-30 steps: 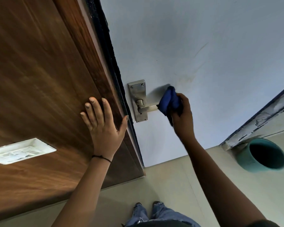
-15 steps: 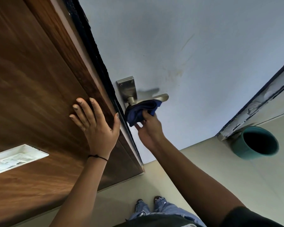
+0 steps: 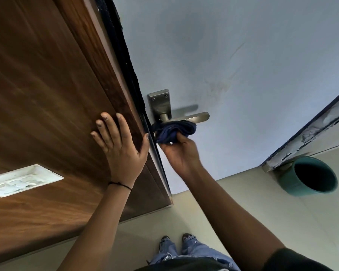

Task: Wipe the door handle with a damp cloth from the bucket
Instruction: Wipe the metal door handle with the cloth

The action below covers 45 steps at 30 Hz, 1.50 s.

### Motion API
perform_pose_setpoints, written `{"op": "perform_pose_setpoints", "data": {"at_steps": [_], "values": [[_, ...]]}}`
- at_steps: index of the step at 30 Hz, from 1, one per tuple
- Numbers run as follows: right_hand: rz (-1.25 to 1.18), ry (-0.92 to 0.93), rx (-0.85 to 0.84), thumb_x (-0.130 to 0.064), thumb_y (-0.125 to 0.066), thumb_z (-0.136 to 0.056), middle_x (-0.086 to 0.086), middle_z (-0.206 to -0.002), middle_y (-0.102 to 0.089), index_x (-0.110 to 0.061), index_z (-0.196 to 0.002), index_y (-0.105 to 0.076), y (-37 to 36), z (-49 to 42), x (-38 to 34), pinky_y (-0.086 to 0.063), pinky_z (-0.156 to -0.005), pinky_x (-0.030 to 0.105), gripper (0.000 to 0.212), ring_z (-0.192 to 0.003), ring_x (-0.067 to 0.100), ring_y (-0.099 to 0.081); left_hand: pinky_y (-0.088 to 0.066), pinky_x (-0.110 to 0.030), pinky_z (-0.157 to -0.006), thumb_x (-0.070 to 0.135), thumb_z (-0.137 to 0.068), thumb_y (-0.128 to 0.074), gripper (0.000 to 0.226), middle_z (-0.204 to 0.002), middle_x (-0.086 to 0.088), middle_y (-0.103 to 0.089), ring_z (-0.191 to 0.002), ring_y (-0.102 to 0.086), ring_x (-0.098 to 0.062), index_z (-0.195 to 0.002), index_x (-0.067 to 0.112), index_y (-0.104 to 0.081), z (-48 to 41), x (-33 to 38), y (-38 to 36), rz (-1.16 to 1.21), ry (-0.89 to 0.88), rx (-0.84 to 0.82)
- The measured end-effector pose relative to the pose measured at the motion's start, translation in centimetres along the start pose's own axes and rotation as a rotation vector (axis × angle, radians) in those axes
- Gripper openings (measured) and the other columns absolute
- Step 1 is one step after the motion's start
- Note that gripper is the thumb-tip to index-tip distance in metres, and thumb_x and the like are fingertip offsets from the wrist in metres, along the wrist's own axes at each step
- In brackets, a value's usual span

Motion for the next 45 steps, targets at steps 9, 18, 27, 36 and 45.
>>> {"op": "perform_pose_setpoints", "data": {"at_steps": [9,18,27,36,45], "values": [[0.071,0.233,0.088,-0.001,-0.031,-0.099,0.025,-0.149,-0.041,-0.004,-0.144,-0.038,1.4,0.1,-8.6,-0.030,-0.114,0.052,0.045,-0.135,0.038,-0.043,0.014,-0.039,-0.116,0.035,-0.082,-0.064,0.080,-0.133,-0.043,-0.037,-0.129,-0.014,-0.048,-0.138,-0.005,-0.023,-0.2,0.5,-0.2,-0.029,-0.029,-0.004],[0.050,0.046,-0.003,0.002,-0.028,-0.097,0.023,-0.132,-0.048,-0.002,-0.146,-0.032,0.0,0.2,1.0,-0.048,-0.091,0.046,0.049,-0.125,0.038,-0.050,0.015,-0.038,-0.116,0.036,-0.083,-0.062,0.079,-0.134,-0.042,-0.037,-0.141,0.001,-0.040,-0.139,-0.003,-0.021,-0.1,0.3,-0.2,-0.015,-0.029,0.007],[-0.033,0.042,0.015,0.002,-0.026,-0.097,0.019,-0.094,-0.064,0.002,-0.107,-0.053,0.3,-0.2,-1.8,-0.057,-0.073,0.034,0.029,-0.085,0.027,-0.063,0.014,-0.039,-0.116,0.042,-0.086,-0.055,0.080,-0.141,-0.025,-0.016,-0.142,0.027,-0.016,-0.142,0.004,-0.011,-0.1,0.2,-0.1,-0.041,-0.048,0.004],[0.646,0.632,0.271,0.004,-0.042,-0.091,0.005,-0.099,-0.062,-0.009,-0.128,-0.048,1.0,2.5,-11.6,-0.058,-0.066,0.022,0.040,-0.075,0.003,-0.069,0.015,-0.039,-0.116,0.040,-0.085,-0.056,0.077,-0.140,-0.027,-0.019,-0.142,0.027,-0.017,-0.140,0.000,-0.018,-0.1,0.1,-0.2,-0.039,-0.027,0.022],[1.570,1.168,0.287,0.002,-0.048,-0.086,0.008,-0.158,-0.028,-0.018,-0.138,-0.049,-2.3,4.9,-6.7,-0.039,-0.098,0.023,0.056,-0.127,0.016,-0.036,0.016,-0.039,-0.115,0.038,-0.085,-0.056,0.078,-0.140,-0.025,-0.014,-0.141,0.029,-0.016,-0.140,0.003,-0.015,-0.1,0.2,-0.2,-0.017,-0.024,0.017]]}}
Point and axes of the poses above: each hand's wrist, its own z-axis away from the middle knuckle, its own y-axis out of the back of the hand, x = y × z, the point moved 9 cm from there along -z, towards the middle knuckle
